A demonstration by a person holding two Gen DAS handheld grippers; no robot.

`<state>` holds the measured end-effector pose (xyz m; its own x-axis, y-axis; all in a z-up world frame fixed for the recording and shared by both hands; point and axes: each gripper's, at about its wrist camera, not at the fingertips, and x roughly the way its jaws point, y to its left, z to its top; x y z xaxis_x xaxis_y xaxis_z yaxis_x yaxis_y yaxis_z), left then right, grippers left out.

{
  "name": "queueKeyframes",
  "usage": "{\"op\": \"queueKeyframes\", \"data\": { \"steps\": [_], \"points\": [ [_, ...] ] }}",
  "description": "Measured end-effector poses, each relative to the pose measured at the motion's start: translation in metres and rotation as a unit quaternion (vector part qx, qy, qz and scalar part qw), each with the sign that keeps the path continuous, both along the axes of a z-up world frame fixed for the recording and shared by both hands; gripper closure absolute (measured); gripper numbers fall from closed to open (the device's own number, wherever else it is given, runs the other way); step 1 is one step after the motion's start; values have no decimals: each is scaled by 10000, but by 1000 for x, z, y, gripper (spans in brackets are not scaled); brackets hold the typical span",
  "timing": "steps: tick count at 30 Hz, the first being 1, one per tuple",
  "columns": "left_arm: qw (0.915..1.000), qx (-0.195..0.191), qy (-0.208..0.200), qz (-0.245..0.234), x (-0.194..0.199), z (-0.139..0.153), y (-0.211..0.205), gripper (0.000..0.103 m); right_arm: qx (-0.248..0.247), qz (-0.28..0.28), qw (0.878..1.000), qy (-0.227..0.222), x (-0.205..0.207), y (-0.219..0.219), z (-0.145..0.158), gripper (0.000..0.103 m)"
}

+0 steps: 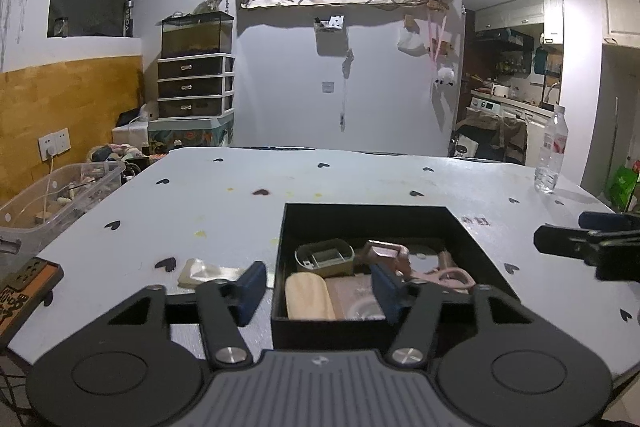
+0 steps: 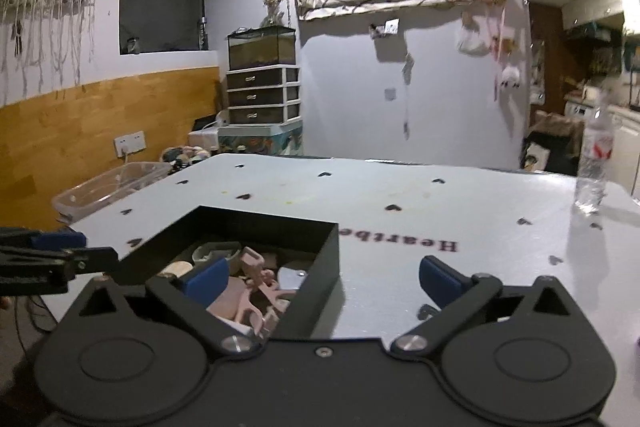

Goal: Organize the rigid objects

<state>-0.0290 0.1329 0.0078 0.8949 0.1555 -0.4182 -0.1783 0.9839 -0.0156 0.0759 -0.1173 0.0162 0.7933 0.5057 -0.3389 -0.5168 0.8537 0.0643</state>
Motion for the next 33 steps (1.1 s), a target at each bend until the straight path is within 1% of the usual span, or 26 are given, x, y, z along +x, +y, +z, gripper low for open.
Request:
{"op": "queueKeyframes", "data": {
  "steps": [3, 5, 8, 12, 14, 17, 23, 33],
  "points": [
    [10000, 12, -18, -13, -8, 2, -9, 33, 83, 22, 9999, 90, -7, -4, -4, 0],
    [9999, 2, -113, -41, -12, 5, -14, 24, 97, 1, 9999, 84, -12, -5, -6, 0],
    [9997, 115, -202, -21, -17, 9, -20, 16, 65, -136, 9999, 6, -20, -7, -6, 0],
    [9998, 72, -202, 7, -19, 9, -22, 9, 92, -263, 9996, 22, -24, -10, -6, 0],
    [9998, 88, -175, 16, -20, 8, -23, 3, 106, -325, 9994, 7, -26, -12, -6, 0],
    [9998, 101, -152, 40, -21, 7, -23, 0, 87, -353, 9993, 2, -27, -13, -5, 0],
    [9998, 121, -121, 59, -21, 5, -23, 0, -50, -285, 9996, -40, -31, -9, -6, 0],
    [9998, 110, -91, 114, -20, 4, -22, 0, 19, -314, 9995, 24, -31, -12, -6, 0]
  ]
}}
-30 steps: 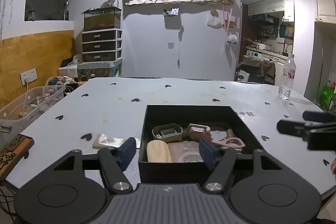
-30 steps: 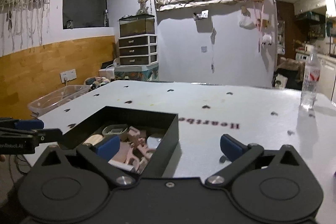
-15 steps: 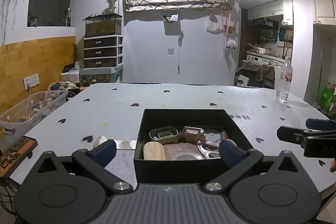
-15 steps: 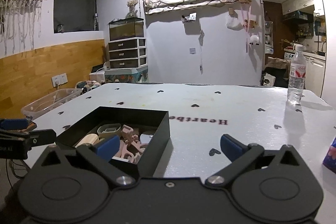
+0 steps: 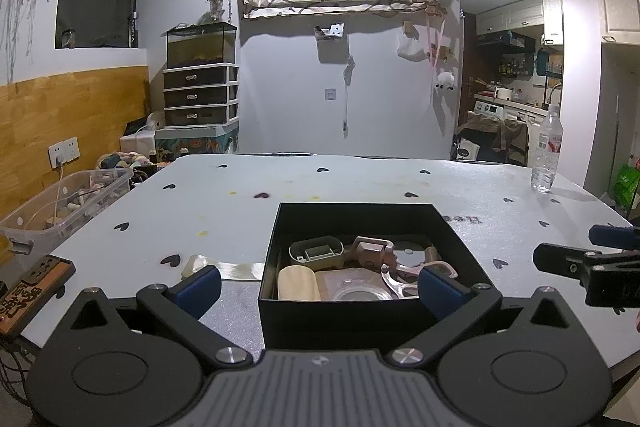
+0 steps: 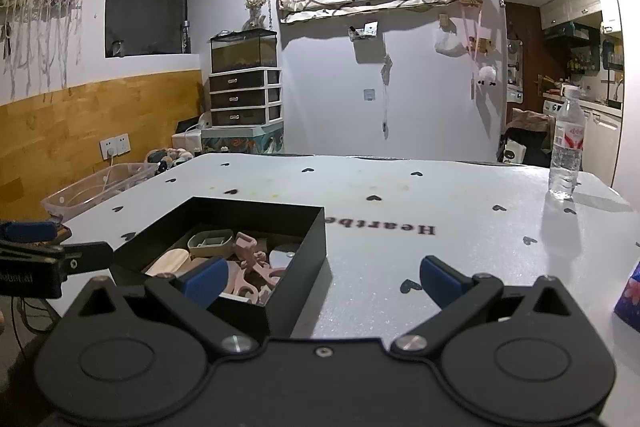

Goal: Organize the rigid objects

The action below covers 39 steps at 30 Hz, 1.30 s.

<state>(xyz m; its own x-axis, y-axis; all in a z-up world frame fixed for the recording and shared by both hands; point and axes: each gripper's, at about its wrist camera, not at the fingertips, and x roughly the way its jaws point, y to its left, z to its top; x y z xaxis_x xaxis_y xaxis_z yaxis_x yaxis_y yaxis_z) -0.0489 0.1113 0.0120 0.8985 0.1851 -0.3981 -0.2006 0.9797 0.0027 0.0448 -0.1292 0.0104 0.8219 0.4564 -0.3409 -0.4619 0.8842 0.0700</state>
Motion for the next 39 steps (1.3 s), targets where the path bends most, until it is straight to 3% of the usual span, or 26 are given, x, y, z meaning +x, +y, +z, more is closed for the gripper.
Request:
{"op": "queueKeyframes", "data": {
  "steps": [39],
  "points": [
    [10000, -31, 16, -4, 2, 0, 1, 0, 65, -52, 10000, 33, 0, -4, 4, 0]
  ]
}}
